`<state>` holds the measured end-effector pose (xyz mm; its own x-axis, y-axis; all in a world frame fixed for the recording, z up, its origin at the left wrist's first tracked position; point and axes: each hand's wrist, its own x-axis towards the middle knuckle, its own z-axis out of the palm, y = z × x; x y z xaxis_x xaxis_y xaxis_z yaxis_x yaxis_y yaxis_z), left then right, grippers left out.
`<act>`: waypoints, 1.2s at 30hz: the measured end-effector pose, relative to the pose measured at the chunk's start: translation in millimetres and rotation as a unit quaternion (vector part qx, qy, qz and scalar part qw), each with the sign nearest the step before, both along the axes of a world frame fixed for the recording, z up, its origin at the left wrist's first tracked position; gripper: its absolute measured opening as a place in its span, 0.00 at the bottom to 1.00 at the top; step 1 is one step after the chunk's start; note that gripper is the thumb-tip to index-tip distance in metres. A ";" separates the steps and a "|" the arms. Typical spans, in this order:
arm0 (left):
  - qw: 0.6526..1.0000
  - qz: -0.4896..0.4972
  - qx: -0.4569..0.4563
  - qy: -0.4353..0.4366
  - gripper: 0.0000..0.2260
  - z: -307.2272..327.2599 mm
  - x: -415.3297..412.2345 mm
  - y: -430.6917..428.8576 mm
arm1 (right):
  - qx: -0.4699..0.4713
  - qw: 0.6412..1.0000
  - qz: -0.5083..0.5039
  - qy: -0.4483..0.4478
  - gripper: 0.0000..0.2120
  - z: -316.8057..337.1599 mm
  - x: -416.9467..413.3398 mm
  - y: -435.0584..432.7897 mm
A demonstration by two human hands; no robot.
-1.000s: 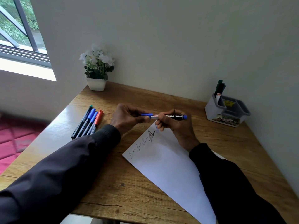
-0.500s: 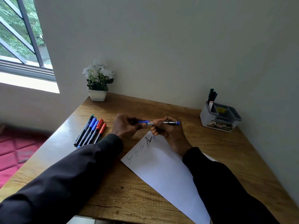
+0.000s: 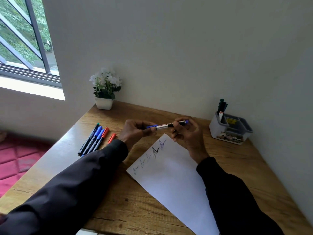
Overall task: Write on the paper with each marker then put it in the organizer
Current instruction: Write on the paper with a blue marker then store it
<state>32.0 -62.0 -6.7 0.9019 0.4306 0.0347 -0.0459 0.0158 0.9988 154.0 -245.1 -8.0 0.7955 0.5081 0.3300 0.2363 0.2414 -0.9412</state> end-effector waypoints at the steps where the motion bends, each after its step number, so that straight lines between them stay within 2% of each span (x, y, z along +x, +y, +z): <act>1: 1.000 0.001 -0.006 -0.003 0.08 -0.5 -0.9 1.5 | -0.015 0.999 -0.025 -0.044 0.05 0.4 3.6 -3.4; 3: 1.000 0.006 -0.008 -0.005 0.09 -0.9 -2.5 4.1 | -0.063 0.988 -0.056 -0.131 0.01 -1.0 7.8 -7.0; 6: 1.000 0.020 0.016 0.003 0.09 -0.5 -2.5 3.8 | -0.168 0.937 -0.099 -0.289 0.04 -3.1 12.4 -9.6; 11: 0.995 0.081 0.056 0.024 0.08 0.1 -0.3 4.8 | -0.197 0.895 -0.087 -0.390 0.06 -6.3 4.9 -2.4; 14: 0.989 0.106 0.093 0.035 0.08 -2.4 1.1 4.6 | -0.214 0.892 -0.098 -0.385 0.06 -11.9 2.0 0.1; 18: 0.986 0.110 0.114 0.043 0.09 -3.8 0.2 4.4 | -0.193 0.903 -0.092 -0.373 0.06 -8.9 -5.3 1.4; 23: 0.985 0.075 0.155 -0.017 0.09 8.6 -2.7 4.2 | -0.220 0.911 -0.066 -0.342 0.06 6.7 4.7 -6.1; 25: 0.984 0.066 0.161 -0.031 0.09 11.1 -0.1 4.1 | -0.266 0.889 -0.061 -0.368 0.07 12.9 8.9 -12.1; 27: 0.985 0.066 0.155 -0.034 0.09 11.0 2.1 0.4 | -0.298 0.850 -0.079 -0.428 0.08 16.1 6.2 -15.6; 30: 0.991 0.055 0.109 -0.055 0.11 13.1 3.7 -10.0 | -0.333 0.788 -0.133 -0.501 0.09 16.7 3.5 -16.6; 31: 0.992 0.051 0.094 -0.067 0.12 15.1 4.8 -13.7 | -0.342 0.778 -0.148 -0.507 0.09 16.7 4.9 -16.8; 32: 0.992 0.049 0.084 -0.079 0.13 17.1 5.7 -16.3 | -0.342 0.782 -0.152 -0.499 0.09 18.0 5.7 -16.6; 36: 0.989 0.046 0.084 -0.112 0.13 28.3 14.3 -26.8 | -0.326 0.836 -0.142 -0.418 0.06 22.4 18.6 -28.6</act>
<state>46.3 -88.8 21.6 0.8212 0.4807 0.3075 -0.2599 -0.1645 0.9515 172.6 -273.7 14.5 0.5445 0.6271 0.5569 0.8379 -0.4361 -0.3282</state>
